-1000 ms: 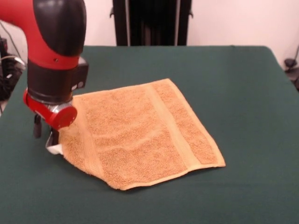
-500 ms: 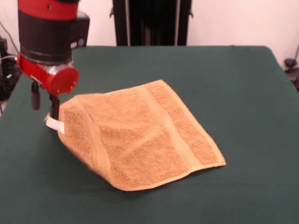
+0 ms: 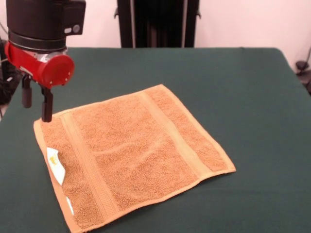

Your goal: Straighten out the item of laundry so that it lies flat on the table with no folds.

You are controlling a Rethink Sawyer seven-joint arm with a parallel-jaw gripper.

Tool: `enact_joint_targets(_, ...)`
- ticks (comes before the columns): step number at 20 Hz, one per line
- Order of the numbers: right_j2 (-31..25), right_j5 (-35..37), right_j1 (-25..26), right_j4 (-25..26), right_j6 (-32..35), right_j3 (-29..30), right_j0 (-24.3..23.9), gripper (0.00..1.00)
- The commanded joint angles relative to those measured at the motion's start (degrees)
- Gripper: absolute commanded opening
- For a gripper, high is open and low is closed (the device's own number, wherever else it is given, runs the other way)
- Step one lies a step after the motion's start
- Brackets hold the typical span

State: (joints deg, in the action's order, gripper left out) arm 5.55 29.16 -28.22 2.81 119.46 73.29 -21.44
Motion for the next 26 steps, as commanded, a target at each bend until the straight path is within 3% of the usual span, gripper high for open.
enact_joint_targets(1, -9.6, 1.1, 2.7, 4.1, -7.3, 4.5, -0.4, 1.00)
enact_joint_targets(6, -12.6, 0.6, 3.7, 5.2, -7.0, 4.8, -2.6, 1.00)
enact_joint_targets(26, -9.2, 0.4, 3.9, 10.6, -1.7, 1.4, 0.8, 1.00)
